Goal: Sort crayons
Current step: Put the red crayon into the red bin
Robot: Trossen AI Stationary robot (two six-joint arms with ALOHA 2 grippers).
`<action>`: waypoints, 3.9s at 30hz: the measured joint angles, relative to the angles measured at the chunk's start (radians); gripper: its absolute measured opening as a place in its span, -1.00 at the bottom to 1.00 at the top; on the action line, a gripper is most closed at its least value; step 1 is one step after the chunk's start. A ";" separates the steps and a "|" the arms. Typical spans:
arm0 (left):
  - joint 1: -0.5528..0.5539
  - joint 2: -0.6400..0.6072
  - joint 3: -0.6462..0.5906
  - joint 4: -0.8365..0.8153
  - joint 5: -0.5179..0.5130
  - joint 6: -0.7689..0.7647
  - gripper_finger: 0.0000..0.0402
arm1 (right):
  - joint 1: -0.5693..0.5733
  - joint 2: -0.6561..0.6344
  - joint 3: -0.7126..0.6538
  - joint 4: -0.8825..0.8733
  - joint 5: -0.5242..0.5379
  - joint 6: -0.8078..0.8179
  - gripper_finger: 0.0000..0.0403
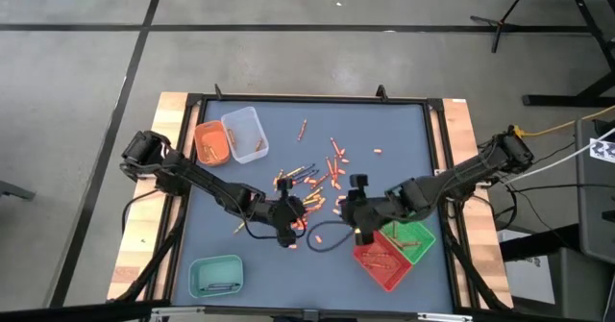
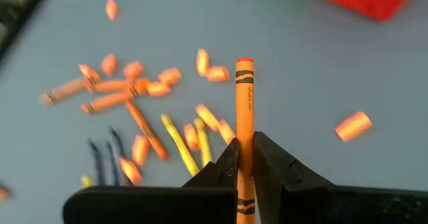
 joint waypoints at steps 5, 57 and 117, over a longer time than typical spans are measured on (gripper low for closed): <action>0.032 0.000 0.000 0.139 -0.006 0.109 -0.95 | -0.058 0.000 0.000 0.076 -0.057 -0.093 -0.20; 0.066 -0.001 0.001 0.416 0.006 0.165 -0.95 | -0.126 0.000 0.000 0.119 -0.113 -0.146 -0.68; 0.066 -0.001 0.002 0.274 0.043 0.130 -0.38 | 0.148 0.000 0.000 -0.262 -0.552 0.483 -0.85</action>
